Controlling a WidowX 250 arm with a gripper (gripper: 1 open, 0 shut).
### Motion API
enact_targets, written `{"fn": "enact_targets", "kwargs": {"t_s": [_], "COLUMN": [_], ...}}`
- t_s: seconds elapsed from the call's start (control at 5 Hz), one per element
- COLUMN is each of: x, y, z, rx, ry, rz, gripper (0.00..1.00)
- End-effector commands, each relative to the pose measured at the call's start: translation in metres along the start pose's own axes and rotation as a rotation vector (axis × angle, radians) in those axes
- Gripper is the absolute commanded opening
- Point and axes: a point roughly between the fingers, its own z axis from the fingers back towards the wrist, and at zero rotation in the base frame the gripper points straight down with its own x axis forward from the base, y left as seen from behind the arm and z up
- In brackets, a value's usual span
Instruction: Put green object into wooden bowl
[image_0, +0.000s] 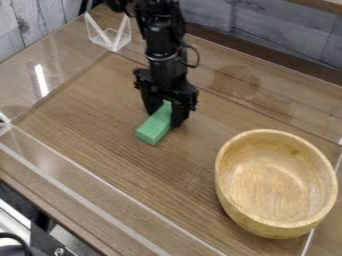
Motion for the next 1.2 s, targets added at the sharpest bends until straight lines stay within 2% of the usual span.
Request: {"fn": "enact_targets", "kwargs": {"t_s": [0.0, 0.2, 0.4, 0.6, 0.8, 1.0], "x": [0.006, 0.002, -0.002, -0.011, -0.025, -0.032], "y": [0.011, 0.009, -0.006, -0.051, -0.101, -0.137], "z": [0.027, 0.047, 0.081, 0.103, 0.103, 0.09], "rx": [0.009, 0.006, -0.003, -0.028, -0.053, -0.066], "ry": [-0.047, -0.064, -0.103, -0.114, -0.104, -0.101], "rz": [0.072, 0.073, 0.089, 0.12, 0.094, 0.121], "gripper": [0.0, 0.0, 0.0, 0.0, 0.0, 0.0]}}
